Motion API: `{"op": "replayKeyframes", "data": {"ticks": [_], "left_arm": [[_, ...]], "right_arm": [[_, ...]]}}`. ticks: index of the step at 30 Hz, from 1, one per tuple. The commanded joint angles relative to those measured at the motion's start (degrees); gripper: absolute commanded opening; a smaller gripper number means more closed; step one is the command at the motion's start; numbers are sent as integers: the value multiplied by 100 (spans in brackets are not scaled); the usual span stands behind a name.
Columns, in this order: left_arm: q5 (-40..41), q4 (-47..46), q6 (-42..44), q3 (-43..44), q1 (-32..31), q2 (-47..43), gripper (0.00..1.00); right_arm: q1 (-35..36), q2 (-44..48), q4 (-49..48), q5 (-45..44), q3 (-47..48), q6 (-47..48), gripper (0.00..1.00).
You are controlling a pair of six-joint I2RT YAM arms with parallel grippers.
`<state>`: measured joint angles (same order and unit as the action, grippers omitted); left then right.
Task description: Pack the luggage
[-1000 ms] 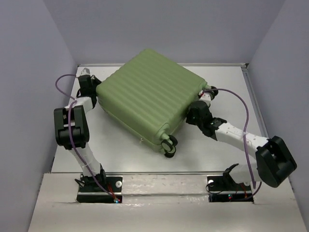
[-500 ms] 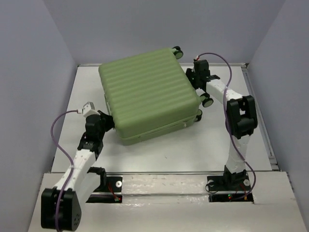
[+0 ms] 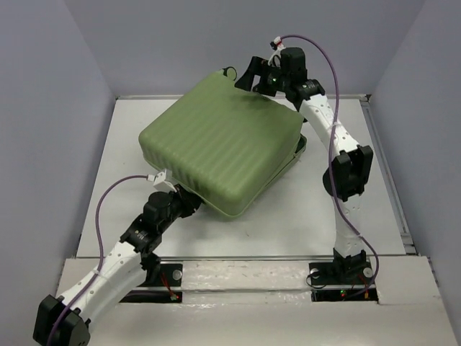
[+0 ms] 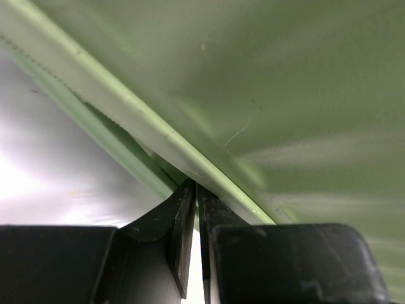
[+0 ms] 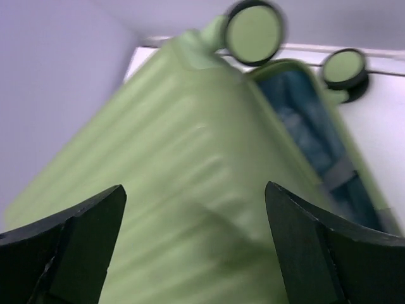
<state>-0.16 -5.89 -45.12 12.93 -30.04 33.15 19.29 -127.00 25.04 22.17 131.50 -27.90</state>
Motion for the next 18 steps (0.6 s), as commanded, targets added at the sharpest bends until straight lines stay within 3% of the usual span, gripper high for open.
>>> {"op": "replayKeyframes", "data": {"ticks": [1,3,4,6,7,9,14,18], "left_arm": [[-546,-641,-119,465,-125,139,22],[-572,-703,-119,517,-125,166,22],[-572,-712,-111,596,-125,166,22],[-538,-729,-84,684,-125,157,23],[-459,-738,-50,789,-125,174,24],[-441,-747,-5,939,-125,341,25],[-292,-633,380,1633,-90,842,26],[-282,-554,574,2160,-90,1465,26]], "right_arm": [[66,886,450,490,-18,398,91],[66,1568,414,428,-317,557,85],[66,2191,258,533,-858,697,72],[66,2562,-198,655,-1781,716,56],[66,3332,-671,718,-2778,681,34],[66,4496,-1087,885,-3794,611,20],[339,6466,-1668,35,-7016,470,9],[453,7373,-2184,67,-8735,233,7]]}}
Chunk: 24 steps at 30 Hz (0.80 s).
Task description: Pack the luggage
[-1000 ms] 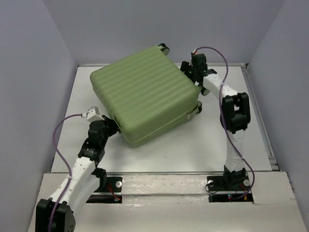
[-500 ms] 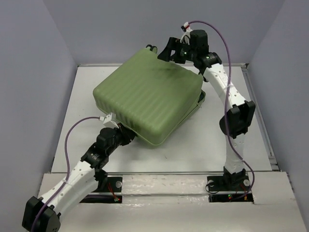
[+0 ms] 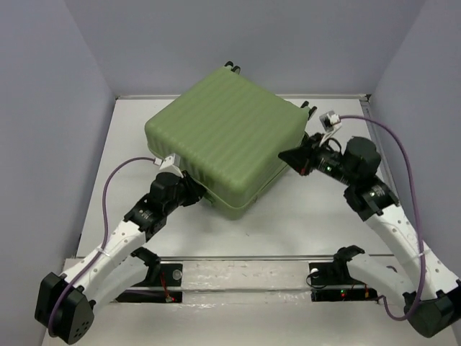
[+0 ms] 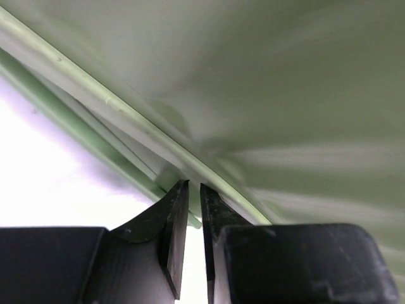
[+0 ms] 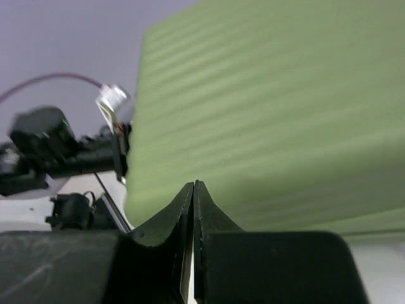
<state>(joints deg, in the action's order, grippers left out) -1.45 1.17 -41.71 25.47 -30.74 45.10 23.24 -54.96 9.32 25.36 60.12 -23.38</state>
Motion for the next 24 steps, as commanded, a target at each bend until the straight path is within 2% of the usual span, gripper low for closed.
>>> {"op": "replayKeyframes", "data": {"ticks": [1,4,7,8,11,13,17,24], "left_arm": [[-153,-1251,269,950,-20,375,26],[-136,-1067,479,1056,-2,762,27],[-154,-943,506,697,-11,475,26],[-75,-839,515,574,-11,108,26],[293,-444,629,318,-11,-352,29],[190,-144,638,187,-11,-589,29],[-478,-135,620,-51,-46,-661,28],[-488,-292,471,-52,-819,-476,26]], "right_arm": [[162,248,-720,-173,-1835,-237,7],[540,179,-1079,-58,-2407,-98,11],[1120,29,-1292,-469,-2706,140,27],[1190,90,-1388,-732,-2794,210,38],[1191,196,-2029,-778,-3286,106,48],[1191,196,-2476,-840,-3471,96,50],[1191,-251,-2856,-928,-3577,281,52],[1191,-718,-3305,-849,-3507,606,51]]}}
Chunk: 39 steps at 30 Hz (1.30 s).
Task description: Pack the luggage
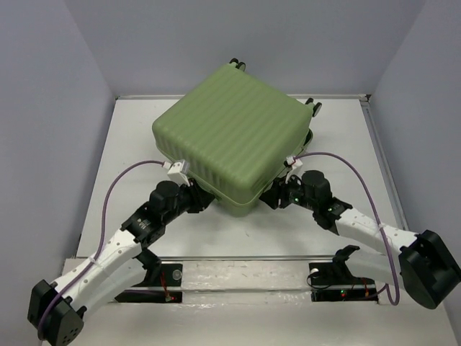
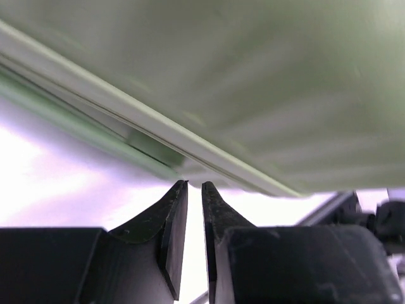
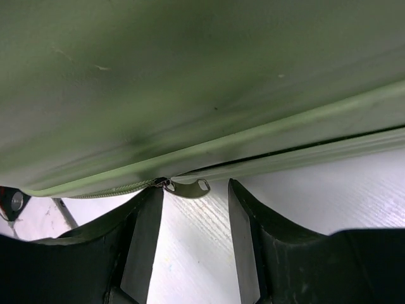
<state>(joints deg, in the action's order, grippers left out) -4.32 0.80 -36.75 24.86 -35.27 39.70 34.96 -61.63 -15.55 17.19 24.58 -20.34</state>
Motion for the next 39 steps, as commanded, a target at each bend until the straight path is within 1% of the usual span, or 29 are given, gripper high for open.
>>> {"op": "replayKeyframes", "data": {"ticks": [1,4,7,9,10,11,13,14,16,18,20,21,22,23,24,25,27,28,30,31,32,33,34,35,36,38,39], "left_arm": [[-166,-282,-34,71,-506,186,26],[-210,-562,-42,185,-700,502,26],[-245,-905,-69,352,-929,784,26],[-298,-1055,-51,502,-991,1020,26],[-307,-1099,-43,580,-991,1091,26],[-298,-1186,-25,607,-991,1188,26],[-211,-1248,-16,669,-991,1241,25],[-193,-1371,-25,704,-991,1259,25],[-88,-1468,-42,739,-991,1329,25],[-17,-1600,-43,836,-1000,1426,25],[124,-1679,19,1020,-991,1715,25],[124,-1705,19,1082,-991,1795,25],[202,-1723,36,1152,-991,1874,25],[229,-1741,45,1283,-991,1935,25],[238,-1811,45,1336,-991,2032,25],[264,-1846,28,1433,-991,2067,25],[282,-2021,-16,1486,-1000,2173,25],[265,-2066,-51,1513,-1000,2225,25],[238,-2145,-95,1644,-1000,2348,25],[221,-2163,-113,1697,-1000,2471,25],[203,-2215,-130,1767,-1017,2594,25],[194,-2233,-148,1794,-1026,2595,24],[142,-2250,-157,1811,-1035,2682,25],[116,-2268,-165,1864,-1052,2727,25],[89,-2268,-166,1882,-1079,2779,24],[28,-2251,-131,1908,-1088,2780,24],[36,-2155,-122,1934,-1088,2771,24]], "right_arm": [[20,-77,-853,-49,82,346,50],[20,-227,-897,-84,126,408,47],[20,-437,-1247,65,91,364,43],[20,-543,-1424,153,39,294,38],[20,-630,-1598,170,21,259,35],[20,-675,-1687,232,3,215,27],[20,-710,-1941,250,-41,153,20],[20,-658,-2091,267,-163,22,13],[20,-509,-2337,285,-304,-136,7],[159,-158,-2278,207,-479,-347,7],[405,306,-1604,-12,-611,-515,7],[511,457,-1600,-92,-630,-541,7],[642,598,-1043,-206,-638,-568,7],[774,730,-707,-338,-621,-620,7],[1097,957,-408,-609,-595,-655,7],[1266,1055,143,-742,-551,-760,7],[1582,1144,516,-910,-490,-910,7],[1949,1109,762,-971,-385,-998,7],[2425,917,939,-1269,-200,-1200,7],[2680,776,1009,-1671,-69,-1235,7],[3161,427,1115,-2223,255,-1323,7],[3384,232,1150,-2229,441,-1376,7],[3569,39,1186,-2725,625,-1437,7],[3831,-364,1186,-2921,1019,-1560,7],[3930,-550,1186,-3436,1197,-1665,7],[4053,-902,1177,-3966,1548,-1868,7],[4106,-1208,1177,-4282,1698,-2112,7]]}}
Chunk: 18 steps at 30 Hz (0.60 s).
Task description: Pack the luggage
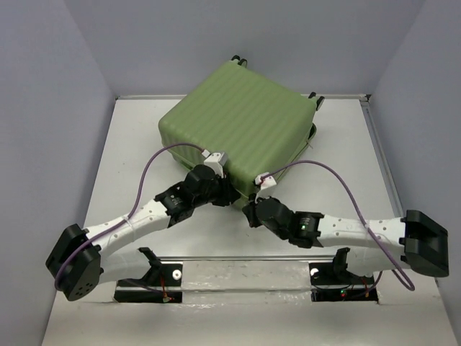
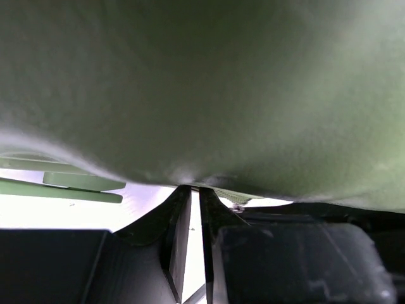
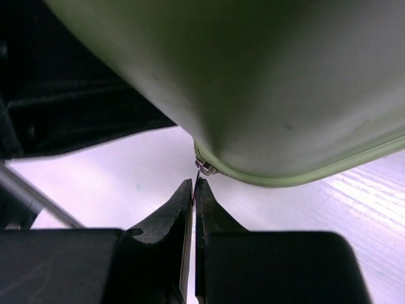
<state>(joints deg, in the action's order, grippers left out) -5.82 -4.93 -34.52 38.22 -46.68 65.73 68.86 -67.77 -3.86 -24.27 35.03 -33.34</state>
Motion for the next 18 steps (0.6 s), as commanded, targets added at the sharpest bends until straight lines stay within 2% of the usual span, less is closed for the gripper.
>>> {"op": "replayKeyframes", "data": {"ticks": [1,3,7,10,11,12,13,14,15,17,18], "left_arm": [[283,-1460,-292,669,53,107,24],[432,-996,-187,765,62,-7,24],[634,-440,15,836,141,-464,25],[759,61,226,907,474,-946,37],[645,228,331,985,832,-1157,47],[522,299,376,1056,1044,-1159,52],[156,378,402,1143,1273,-1316,57],[21,440,446,1405,1501,-1361,66],[-76,510,533,1573,1921,-1362,70],[-357,799,630,2116,2275,-1239,75],[-462,844,683,2302,2608,-1030,75]], "right_arm": [[769,-850,-149,-740,898,-971,7],[769,-1070,-491,-1435,1049,-1033,7],[769,-1406,-1544,-2160,928,-1236,7],[769,-1188,-1662,-2003,569,-1403,7],[769,-1082,-1592,-1898,445,-1499,8],[769,-976,-1487,-1897,322,-1552,11],[769,-732,-1156,-1732,208,-1622,17],[769,-607,-944,-1660,24,-1788,34],[769,-493,-767,-1399,-48,-1816,46],[769,-246,92,-1230,-23,-1982,75],[769,-202,461,-1212,30,-2079,80]]}}
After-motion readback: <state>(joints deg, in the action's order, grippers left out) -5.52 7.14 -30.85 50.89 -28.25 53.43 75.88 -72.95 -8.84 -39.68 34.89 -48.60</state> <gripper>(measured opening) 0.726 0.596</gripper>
